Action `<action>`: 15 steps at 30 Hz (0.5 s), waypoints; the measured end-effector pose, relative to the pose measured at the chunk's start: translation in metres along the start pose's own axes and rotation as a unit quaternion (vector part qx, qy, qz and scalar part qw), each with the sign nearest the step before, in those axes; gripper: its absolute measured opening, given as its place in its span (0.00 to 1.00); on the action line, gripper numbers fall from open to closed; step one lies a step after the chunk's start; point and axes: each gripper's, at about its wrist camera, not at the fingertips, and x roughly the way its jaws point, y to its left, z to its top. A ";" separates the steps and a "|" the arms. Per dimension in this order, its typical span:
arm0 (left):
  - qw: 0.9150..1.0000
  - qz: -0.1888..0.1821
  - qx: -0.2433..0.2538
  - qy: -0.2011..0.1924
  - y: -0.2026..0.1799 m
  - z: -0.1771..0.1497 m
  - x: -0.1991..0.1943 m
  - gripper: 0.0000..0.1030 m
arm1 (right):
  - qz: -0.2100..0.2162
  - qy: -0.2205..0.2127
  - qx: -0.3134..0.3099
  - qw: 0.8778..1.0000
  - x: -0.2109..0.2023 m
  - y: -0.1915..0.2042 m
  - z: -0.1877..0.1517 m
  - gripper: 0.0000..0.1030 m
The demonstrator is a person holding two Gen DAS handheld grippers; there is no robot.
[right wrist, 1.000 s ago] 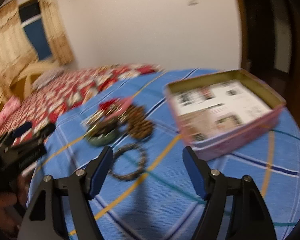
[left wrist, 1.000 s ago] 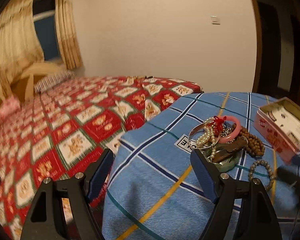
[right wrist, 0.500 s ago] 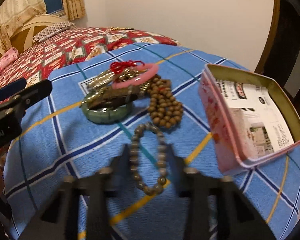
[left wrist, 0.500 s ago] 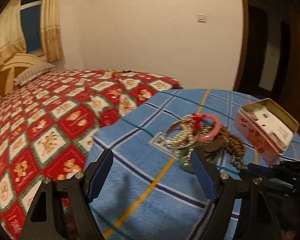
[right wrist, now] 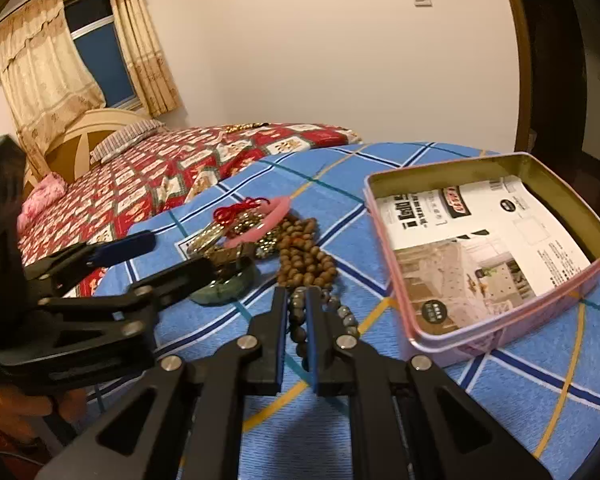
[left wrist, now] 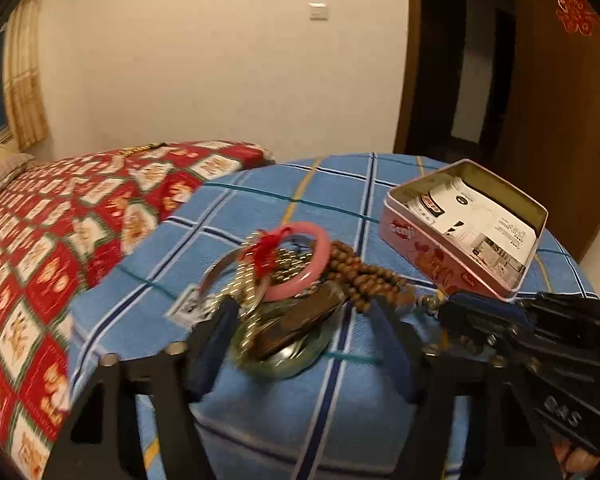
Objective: Organize jewelry
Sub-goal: 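Lower the right tool and grasp the dark bead bracelet, then carry the dark bead bracelet into the pink tin and open the right tool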
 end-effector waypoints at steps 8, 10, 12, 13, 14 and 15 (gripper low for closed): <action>0.999 0.013 0.019 0.029 -0.010 0.005 0.031 0.34 | 0.021 -0.035 0.028 0.999 -0.018 -0.015 0.000 0.11; 1.000 0.016 0.012 0.014 -0.008 0.005 0.025 0.33 | 0.019 -0.036 0.035 0.999 -0.017 -0.018 0.001 0.11; 1.000 0.005 -0.007 -0.012 -0.002 0.005 0.014 0.24 | 0.025 -0.041 0.042 0.998 -0.020 -0.021 0.001 0.11; 1.000 0.002 -0.016 -0.023 0.001 0.006 0.008 0.22 | 0.030 -0.044 0.045 0.998 -0.021 -0.023 0.002 0.11; 0.999 -0.010 -0.031 -0.034 0.006 0.006 0.001 0.20 | 0.035 -0.048 0.047 0.997 -0.022 -0.023 0.002 0.11; 0.998 -0.017 -0.043 -0.044 0.009 0.007 -0.004 0.18 | 0.036 -0.051 0.049 0.997 -0.023 -0.024 0.002 0.11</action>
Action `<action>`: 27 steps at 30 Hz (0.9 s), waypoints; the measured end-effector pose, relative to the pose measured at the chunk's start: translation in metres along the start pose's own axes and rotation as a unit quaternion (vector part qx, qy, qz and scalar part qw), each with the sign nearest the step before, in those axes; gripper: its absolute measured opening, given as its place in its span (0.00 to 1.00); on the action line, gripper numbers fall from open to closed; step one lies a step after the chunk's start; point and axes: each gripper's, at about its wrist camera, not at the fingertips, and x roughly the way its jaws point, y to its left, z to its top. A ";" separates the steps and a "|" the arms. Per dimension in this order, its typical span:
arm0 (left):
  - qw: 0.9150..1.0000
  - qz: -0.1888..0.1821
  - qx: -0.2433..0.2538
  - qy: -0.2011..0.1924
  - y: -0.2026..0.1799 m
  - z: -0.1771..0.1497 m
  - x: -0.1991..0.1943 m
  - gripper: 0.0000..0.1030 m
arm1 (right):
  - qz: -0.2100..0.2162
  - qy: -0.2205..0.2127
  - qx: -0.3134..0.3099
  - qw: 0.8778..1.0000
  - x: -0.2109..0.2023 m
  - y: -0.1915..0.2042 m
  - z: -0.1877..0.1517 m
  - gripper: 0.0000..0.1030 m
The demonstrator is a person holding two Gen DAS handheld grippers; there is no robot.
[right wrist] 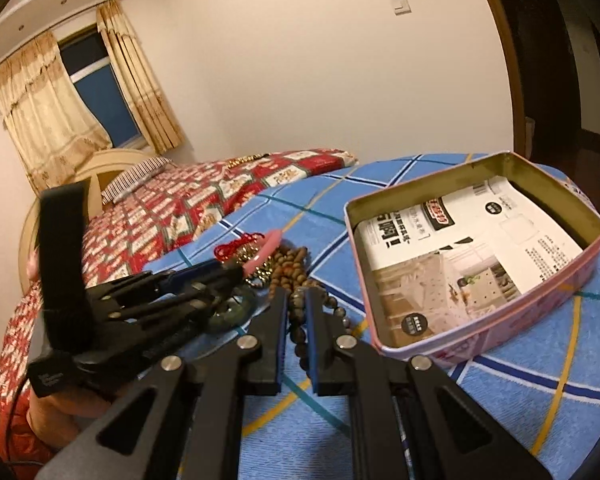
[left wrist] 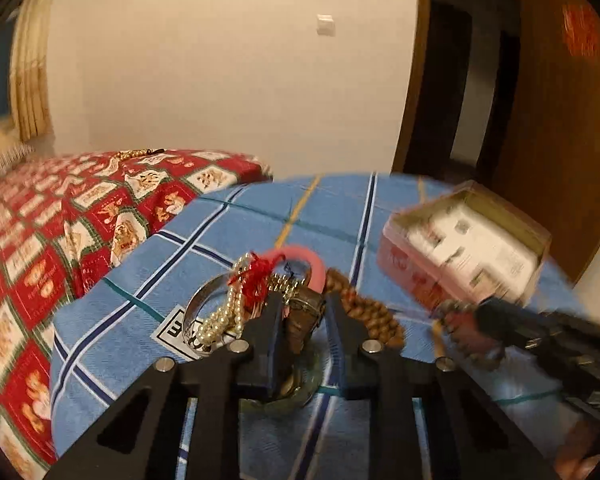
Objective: Organize jewelry
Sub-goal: 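Carry the dark bead bracelet into the pink tin and open the right tool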
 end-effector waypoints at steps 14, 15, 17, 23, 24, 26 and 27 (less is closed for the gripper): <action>0.993 -0.076 -0.026 -0.083 0.007 0.011 -0.061 0.17 | 0.023 -0.037 0.019 0.999 -0.012 -0.005 0.005 0.11; 0.993 -0.077 -0.022 -0.087 0.005 0.013 -0.064 0.17 | 0.030 -0.042 0.024 0.998 -0.016 -0.006 0.008 0.11; 0.991 -0.086 -0.017 -0.098 0.000 0.020 -0.069 0.17 | 0.048 -0.053 0.038 0.997 -0.024 -0.012 0.014 0.11; 0.988 -0.110 0.003 -0.104 -0.025 0.038 -0.061 0.17 | 0.153 -0.070 0.125 0.978 -0.042 -0.057 0.040 0.11; 0.988 -0.113 0.008 -0.102 -0.031 0.040 -0.056 0.17 | 0.154 -0.073 0.133 0.976 -0.045 -0.065 0.045 0.11; 0.988 -0.119 0.014 -0.098 -0.041 0.044 -0.048 0.17 | 0.140 -0.078 0.135 0.978 -0.048 -0.075 0.051 0.11; 0.987 -0.125 0.017 -0.096 -0.048 0.046 -0.043 0.17 | 0.125 -0.079 0.131 0.980 -0.048 -0.079 0.054 0.11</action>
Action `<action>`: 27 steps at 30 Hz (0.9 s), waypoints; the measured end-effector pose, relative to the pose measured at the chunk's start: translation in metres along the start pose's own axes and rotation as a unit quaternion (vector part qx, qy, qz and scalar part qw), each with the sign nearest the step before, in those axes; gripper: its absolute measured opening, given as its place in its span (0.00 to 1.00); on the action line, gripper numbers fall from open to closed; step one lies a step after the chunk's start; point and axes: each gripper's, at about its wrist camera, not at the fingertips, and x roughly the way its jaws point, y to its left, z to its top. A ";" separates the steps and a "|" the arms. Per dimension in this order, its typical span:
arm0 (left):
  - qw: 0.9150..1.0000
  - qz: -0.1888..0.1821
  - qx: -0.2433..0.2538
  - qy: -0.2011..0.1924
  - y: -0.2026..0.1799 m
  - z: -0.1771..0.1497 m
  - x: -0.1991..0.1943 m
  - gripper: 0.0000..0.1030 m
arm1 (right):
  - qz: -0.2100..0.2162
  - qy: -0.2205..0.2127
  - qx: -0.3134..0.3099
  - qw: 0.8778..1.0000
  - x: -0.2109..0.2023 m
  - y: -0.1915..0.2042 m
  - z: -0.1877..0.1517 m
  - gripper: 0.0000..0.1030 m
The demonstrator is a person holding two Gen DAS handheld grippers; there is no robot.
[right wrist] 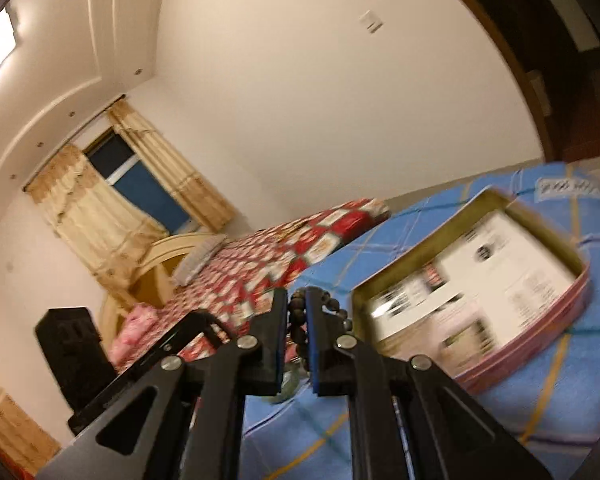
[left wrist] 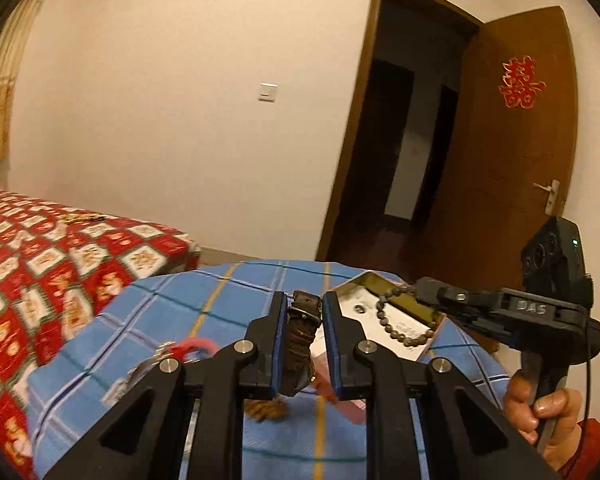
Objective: Organize jewelry
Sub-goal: 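Carry the dark bead bracelet into the pink tin and open the right tool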
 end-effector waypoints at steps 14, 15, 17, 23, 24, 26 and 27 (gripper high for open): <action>0.996 -0.025 0.041 0.078 -0.064 -0.015 0.118 0.17 | -0.273 0.038 -0.160 0.948 0.046 -0.035 0.002 0.11; 0.996 -0.019 0.041 0.083 -0.065 -0.017 0.122 0.17 | -0.272 0.043 -0.160 0.948 0.047 -0.038 0.001 0.12; 0.996 -0.012 0.040 0.077 -0.066 -0.019 0.123 0.17 | -0.277 0.052 -0.157 0.947 0.048 -0.045 0.000 0.14; 0.994 0.056 0.033 0.085 -0.064 -0.013 0.124 0.40 | -0.282 0.017 -0.113 0.952 0.028 -0.055 0.010 0.63; 0.994 0.065 0.027 0.085 -0.061 -0.012 0.121 0.54 | -0.284 0.003 -0.108 0.953 0.021 -0.055 0.011 0.67; 0.994 0.081 0.020 0.071 -0.057 -0.011 0.112 0.65 | -0.285 -0.018 -0.097 0.953 0.012 -0.055 0.015 0.74; 0.994 0.088 0.021 0.067 -0.058 -0.011 0.108 0.66 | -0.284 -0.028 -0.093 0.954 0.007 -0.055 0.016 0.80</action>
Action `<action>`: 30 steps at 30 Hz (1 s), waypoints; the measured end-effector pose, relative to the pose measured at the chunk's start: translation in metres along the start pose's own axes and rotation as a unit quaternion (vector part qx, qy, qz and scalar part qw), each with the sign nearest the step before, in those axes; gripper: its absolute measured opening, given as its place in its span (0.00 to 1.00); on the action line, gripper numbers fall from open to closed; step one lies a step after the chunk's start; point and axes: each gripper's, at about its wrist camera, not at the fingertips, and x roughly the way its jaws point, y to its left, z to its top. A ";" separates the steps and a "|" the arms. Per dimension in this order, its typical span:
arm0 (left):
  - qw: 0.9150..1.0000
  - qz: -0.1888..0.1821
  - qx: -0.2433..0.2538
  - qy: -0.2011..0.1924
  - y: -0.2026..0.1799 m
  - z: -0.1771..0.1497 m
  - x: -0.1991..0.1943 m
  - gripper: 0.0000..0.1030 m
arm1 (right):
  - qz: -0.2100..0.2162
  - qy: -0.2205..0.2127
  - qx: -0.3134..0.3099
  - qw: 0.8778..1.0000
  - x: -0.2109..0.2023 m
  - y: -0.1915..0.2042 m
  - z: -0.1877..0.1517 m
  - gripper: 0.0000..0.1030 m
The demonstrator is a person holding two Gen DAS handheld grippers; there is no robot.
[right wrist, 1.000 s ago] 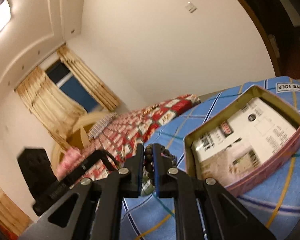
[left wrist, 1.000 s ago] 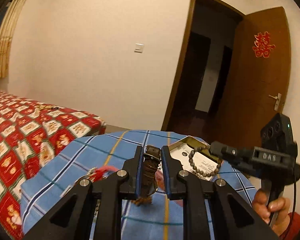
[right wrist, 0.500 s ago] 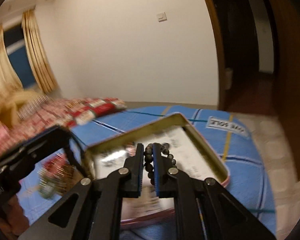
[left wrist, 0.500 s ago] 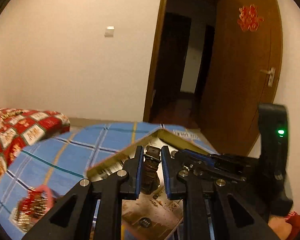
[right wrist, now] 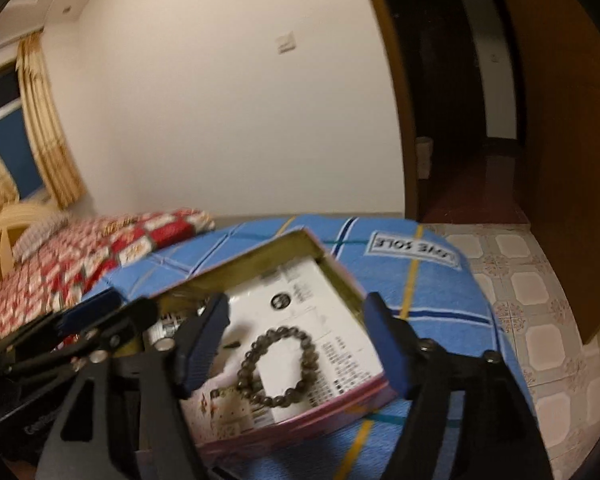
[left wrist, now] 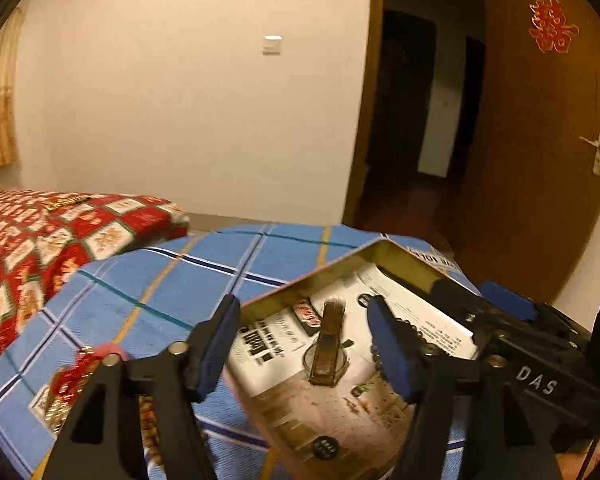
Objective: Organize jewelry
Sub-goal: 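Carry the dark bead bracelet into the pink tin and open the right tool, then move the right tool back to the jewelry pile beside the wooden beads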
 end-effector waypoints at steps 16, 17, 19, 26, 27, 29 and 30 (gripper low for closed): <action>0.992 0.120 0.003 0.026 0.039 -0.025 -0.037 0.66 | -0.021 -0.024 -0.011 0.999 -0.021 0.023 -0.014 0.86; 0.992 0.123 0.003 0.028 0.042 -0.027 -0.038 0.66 | -0.022 -0.021 -0.014 0.999 -0.022 0.028 -0.018 0.86; 0.991 0.128 -0.001 0.028 0.047 -0.030 -0.043 0.66 | -0.021 -0.021 -0.020 0.999 -0.026 0.036 -0.022 0.86; 0.989 0.143 -0.008 0.027 0.064 -0.037 -0.056 0.66 | -0.010 -0.018 -0.032 0.999 -0.033 0.064 -0.037 0.86; 0.989 0.144 -0.010 0.028 0.067 -0.038 -0.057 0.66 | -0.009 -0.018 -0.035 0.999 -0.034 0.068 -0.039 0.86; 0.989 0.147 -0.012 0.031 0.073 -0.043 -0.060 0.66 | -0.006 -0.020 -0.041 0.999 -0.037 0.075 -0.043 0.86; 0.988 0.148 -0.017 0.033 0.078 -0.046 -0.062 0.66 | -0.005 -0.021 -0.041 0.999 -0.039 0.078 -0.044 0.86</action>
